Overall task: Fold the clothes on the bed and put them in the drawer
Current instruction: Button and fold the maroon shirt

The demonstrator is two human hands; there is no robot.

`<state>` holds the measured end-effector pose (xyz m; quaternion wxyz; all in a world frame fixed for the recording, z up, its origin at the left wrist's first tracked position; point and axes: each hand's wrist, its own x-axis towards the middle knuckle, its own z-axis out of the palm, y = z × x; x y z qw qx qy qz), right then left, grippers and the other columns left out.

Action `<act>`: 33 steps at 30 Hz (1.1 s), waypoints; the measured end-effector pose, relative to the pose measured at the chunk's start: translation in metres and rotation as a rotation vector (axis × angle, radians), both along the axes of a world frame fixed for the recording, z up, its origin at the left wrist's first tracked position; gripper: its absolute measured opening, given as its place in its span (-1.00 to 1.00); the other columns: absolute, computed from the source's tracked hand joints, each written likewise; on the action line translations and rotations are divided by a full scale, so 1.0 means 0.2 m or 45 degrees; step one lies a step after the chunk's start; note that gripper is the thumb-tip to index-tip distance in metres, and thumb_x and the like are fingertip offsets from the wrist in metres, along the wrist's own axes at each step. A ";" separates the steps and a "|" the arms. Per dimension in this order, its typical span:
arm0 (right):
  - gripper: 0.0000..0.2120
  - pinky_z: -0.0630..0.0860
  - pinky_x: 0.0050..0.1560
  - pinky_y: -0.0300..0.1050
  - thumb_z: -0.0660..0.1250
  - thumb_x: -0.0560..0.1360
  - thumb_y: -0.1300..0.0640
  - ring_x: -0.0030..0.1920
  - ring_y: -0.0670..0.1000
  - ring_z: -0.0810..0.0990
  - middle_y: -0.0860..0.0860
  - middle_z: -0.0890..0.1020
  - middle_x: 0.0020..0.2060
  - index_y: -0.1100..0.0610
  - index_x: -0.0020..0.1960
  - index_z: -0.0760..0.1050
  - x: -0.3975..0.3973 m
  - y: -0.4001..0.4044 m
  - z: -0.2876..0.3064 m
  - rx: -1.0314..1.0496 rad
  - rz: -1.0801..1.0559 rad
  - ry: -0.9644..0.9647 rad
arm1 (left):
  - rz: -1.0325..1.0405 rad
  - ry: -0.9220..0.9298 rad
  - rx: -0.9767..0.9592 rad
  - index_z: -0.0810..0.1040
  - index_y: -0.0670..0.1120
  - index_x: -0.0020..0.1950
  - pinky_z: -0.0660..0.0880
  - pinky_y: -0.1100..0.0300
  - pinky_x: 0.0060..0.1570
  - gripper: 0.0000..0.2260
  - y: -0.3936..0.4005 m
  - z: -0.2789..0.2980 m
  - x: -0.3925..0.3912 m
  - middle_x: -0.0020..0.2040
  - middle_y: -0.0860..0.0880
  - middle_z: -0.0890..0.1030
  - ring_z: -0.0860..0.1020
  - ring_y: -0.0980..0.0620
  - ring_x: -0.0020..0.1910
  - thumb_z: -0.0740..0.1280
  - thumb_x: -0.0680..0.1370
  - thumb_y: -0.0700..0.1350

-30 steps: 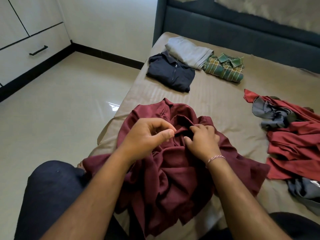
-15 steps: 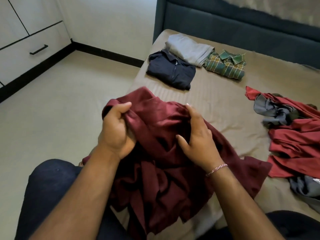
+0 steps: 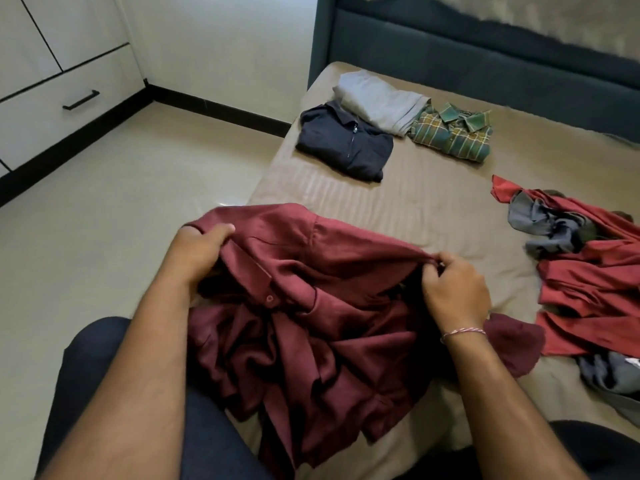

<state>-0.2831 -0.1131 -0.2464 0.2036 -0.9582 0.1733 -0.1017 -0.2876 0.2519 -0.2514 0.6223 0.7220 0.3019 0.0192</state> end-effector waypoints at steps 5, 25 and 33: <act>-0.76 0.35 -0.20 -0.06 0.32 0.57 -0.02 -0.04 0.29 0.63 0.14 0.72 -0.08 0.03 0.12 0.69 0.02 0.19 0.27 0.072 0.064 -0.477 | 0.160 -0.091 1.180 0.58 -0.16 -0.16 0.48 -0.04 -0.19 -0.63 -0.11 0.18 -0.06 -0.20 -0.17 0.59 0.56 -0.26 -0.15 0.38 0.54 0.16; -0.55 0.50 0.31 0.08 0.40 0.47 0.09 0.21 0.07 0.57 -0.03 0.61 0.21 0.04 0.36 0.50 -0.10 0.33 -0.19 0.124 0.640 -0.189 | 0.065 -0.463 1.075 0.55 0.00 -0.03 0.51 0.00 0.01 -0.86 -0.03 0.12 -0.04 -0.08 -0.01 0.61 0.58 -0.12 -0.04 0.45 0.50 0.00; -0.77 0.48 0.05 -0.30 0.48 0.48 0.23 -0.04 -0.20 0.61 -0.23 0.67 -0.10 -0.09 0.00 0.62 -0.17 0.20 -0.25 0.372 0.558 -0.055 | -0.995 -0.539 1.088 0.49 0.04 0.47 0.48 -0.08 0.32 -0.57 -0.36 -0.15 0.16 0.31 0.05 0.59 0.54 -0.02 0.28 0.40 0.59 -0.04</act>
